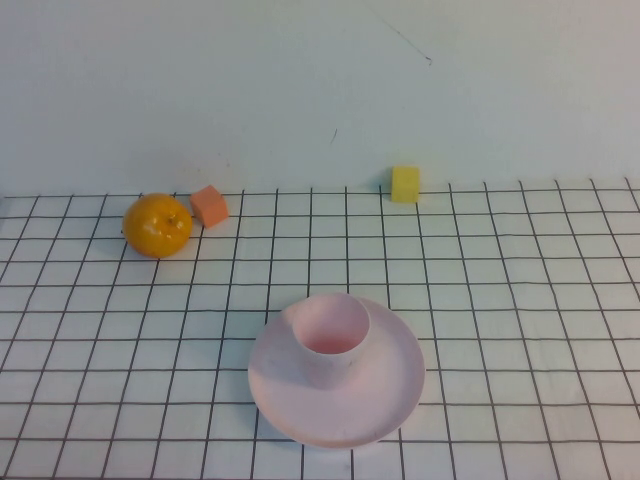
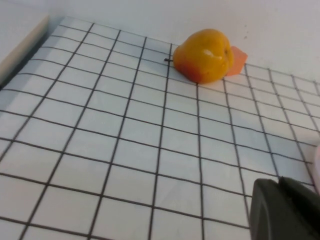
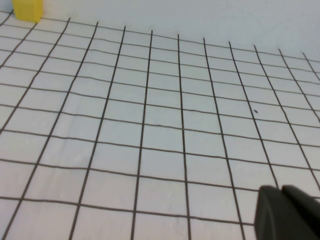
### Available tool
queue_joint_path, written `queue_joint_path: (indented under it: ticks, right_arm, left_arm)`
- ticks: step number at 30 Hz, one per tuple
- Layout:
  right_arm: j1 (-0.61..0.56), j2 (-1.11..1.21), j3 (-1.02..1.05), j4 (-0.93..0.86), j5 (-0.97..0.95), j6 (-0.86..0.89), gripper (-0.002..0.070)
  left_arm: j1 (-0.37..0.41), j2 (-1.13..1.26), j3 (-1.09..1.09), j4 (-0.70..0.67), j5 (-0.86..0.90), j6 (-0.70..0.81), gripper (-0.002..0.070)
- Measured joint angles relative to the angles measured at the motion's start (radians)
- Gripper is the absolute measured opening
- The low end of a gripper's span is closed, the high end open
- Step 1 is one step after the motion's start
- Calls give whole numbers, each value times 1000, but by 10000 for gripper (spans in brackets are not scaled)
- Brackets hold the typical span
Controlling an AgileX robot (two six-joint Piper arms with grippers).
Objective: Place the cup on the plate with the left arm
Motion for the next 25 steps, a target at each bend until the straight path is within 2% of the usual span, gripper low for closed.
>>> queue_joint_path:
  ticks: [5, 12, 20, 23, 25]
  right_arm:
    - [0, 0, 0, 0, 0, 0, -2]
    - [0, 0, 0, 0, 0, 0, -2]
    - [0, 0, 0, 0, 0, 0, -2]
    - [0, 0, 0, 0, 0, 0, -2]
    - [0, 0, 0, 0, 0, 0, -2]
  left_arm:
    - [-7, 0, 5, -77, -32, -12, -2]
    - [-7, 0, 5, -62, -8, 13, -2]
    - [-7, 0, 4, -62, 1, 447, -2]
    - [-7, 0, 4, -62, 2, 469, -2]
    - [-7, 0, 4, -62, 3, 430, -2]
